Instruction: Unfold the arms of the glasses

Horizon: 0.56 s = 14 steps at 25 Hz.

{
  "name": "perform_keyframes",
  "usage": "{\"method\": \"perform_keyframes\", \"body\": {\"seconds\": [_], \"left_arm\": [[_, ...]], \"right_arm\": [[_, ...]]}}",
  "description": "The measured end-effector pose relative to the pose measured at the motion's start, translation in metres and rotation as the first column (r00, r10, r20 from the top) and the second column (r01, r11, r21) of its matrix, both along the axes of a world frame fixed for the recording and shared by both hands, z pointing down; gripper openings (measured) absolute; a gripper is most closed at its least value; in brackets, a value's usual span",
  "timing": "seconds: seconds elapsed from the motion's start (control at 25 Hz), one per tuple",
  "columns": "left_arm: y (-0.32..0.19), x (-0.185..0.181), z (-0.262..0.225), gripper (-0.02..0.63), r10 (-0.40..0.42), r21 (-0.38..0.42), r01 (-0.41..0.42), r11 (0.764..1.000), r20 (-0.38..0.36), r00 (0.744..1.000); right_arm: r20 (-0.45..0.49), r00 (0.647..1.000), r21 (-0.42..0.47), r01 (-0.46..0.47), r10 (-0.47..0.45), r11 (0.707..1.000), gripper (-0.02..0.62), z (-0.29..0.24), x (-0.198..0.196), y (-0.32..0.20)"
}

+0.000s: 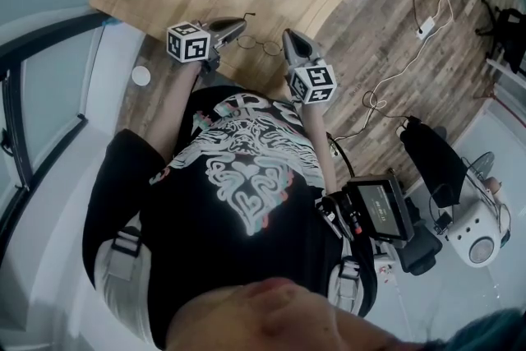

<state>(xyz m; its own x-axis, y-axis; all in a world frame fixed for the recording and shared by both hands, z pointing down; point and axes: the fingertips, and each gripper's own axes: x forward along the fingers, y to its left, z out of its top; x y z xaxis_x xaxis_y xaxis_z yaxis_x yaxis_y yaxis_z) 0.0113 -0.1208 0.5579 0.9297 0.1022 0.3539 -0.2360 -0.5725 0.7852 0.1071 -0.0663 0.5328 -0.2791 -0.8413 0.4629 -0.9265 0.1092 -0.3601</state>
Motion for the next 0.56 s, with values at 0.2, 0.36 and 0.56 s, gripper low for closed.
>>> {"method": "perform_keyframes", "body": {"seconds": [0.2,0.36,0.56], "left_arm": [[-0.003,0.007,0.014,-0.008,0.005,0.106,-0.018,0.994,0.117,0.993],[-0.006,0.009,0.022,-0.009,0.001,0.129,-0.023,0.991,0.169,0.986],[-0.003,0.007,0.031,-0.011,0.005,0.13,-0.032,0.991,0.197,0.98]], "right_arm": [[-0.036,0.999,-0.046,-0.03,0.028,0.999,-0.002,0.012,0.0,-0.004],[-0.038,0.999,-0.059,-0.031,0.028,0.998,0.0,0.016,0.003,-0.006],[-0.04,0.998,-0.085,-0.041,0.038,0.996,0.0,0.025,0.004,-0.006]]}}
